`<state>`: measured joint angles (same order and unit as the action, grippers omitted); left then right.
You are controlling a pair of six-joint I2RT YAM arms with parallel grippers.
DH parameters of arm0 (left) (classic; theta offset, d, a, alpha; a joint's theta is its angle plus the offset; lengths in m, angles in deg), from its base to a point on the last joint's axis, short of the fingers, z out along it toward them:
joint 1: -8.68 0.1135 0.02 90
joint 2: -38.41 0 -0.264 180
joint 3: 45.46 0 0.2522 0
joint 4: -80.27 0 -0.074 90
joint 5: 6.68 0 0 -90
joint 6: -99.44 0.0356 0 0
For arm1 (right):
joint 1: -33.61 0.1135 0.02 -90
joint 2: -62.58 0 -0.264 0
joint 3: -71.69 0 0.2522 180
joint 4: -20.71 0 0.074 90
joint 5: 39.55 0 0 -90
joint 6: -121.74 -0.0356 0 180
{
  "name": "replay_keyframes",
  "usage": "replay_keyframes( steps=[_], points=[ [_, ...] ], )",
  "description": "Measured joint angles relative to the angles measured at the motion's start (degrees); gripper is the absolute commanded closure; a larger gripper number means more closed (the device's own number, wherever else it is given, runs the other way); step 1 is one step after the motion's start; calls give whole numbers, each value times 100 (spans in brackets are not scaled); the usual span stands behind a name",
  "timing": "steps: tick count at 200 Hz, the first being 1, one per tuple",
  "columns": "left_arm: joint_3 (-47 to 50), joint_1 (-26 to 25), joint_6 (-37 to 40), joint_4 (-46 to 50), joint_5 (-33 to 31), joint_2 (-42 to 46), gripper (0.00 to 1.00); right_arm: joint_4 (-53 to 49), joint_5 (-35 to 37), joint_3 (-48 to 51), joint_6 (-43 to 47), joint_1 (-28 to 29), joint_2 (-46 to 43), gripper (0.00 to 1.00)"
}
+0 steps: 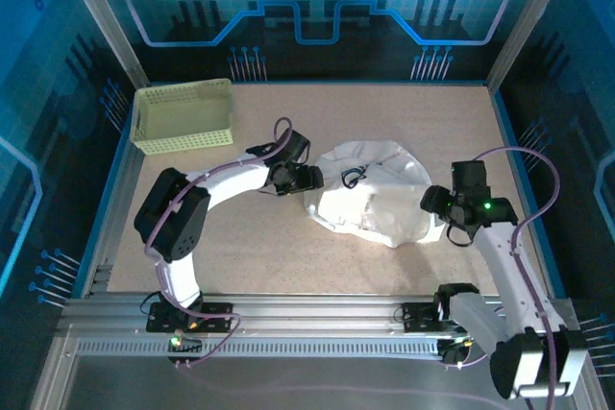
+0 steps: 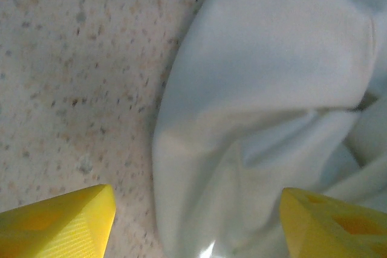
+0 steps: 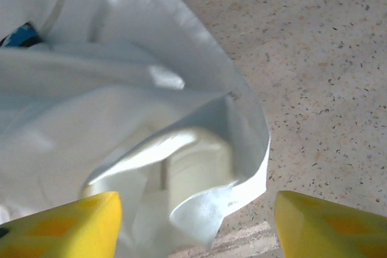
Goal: Fold the inside-out t-shirt
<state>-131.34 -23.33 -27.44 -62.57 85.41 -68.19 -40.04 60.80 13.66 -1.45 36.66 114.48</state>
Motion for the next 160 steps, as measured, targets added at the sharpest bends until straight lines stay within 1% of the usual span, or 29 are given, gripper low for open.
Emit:
replay_keyframes(
  steps=[20, 41, 57, 72, 100, 110, 118, 122, 133, 137, 150, 160],
  points=[
    [-348, 2, 85, 63, -116, -304, 24, -199, 293, -4, -223, 553, -142, 25],
    [-662, 2, 116, 144, -149, -605, 30, -267, 428, 96, -503, 1172, -236, 24],
    [-765, 2, 138, 151, -146, -780, 38, -122, 387, 313, -688, 1497, -197, 23],
    [-765, 2, 129, 173, -144, -863, 48, 127, 260, 557, -824, 1593, 61, 22],
    [-765, 2, 155, 179, -105, -909, 67, 699, 83, 802, -946, 1606, 1108, 23],
    [-761, 2, 179, 157, -83, -909, 75, 896, 52, 802, -946, 1606, 1434, 25],
    [-748, 2, 173, 136, -79, -909, 83, 1071, 24, 800, -933, 1609, 1657, 29],
    [-734, 2, 236, 125, -74, -909, 87, 1143, 17, 796, -942, 1606, 1751, 33],
    [-671, 2, 238, 66, -66, -894, 97, 1274, 20, 765, -870, 1606, 1950, 48],
    [-643, 2, 243, 44, -59, -890, 100, 1311, 17, 743, -874, 1606, 2013, 54],
    [-485, 2, 258, -24, -35, -807, 100, 1397, 68, 662, -822, 1604, 2131, 78],
    [-332, 20, 269, -59, -35, -680, 100, 1408, 142, 590, -741, 1593, 2149, 90]
  ],
)
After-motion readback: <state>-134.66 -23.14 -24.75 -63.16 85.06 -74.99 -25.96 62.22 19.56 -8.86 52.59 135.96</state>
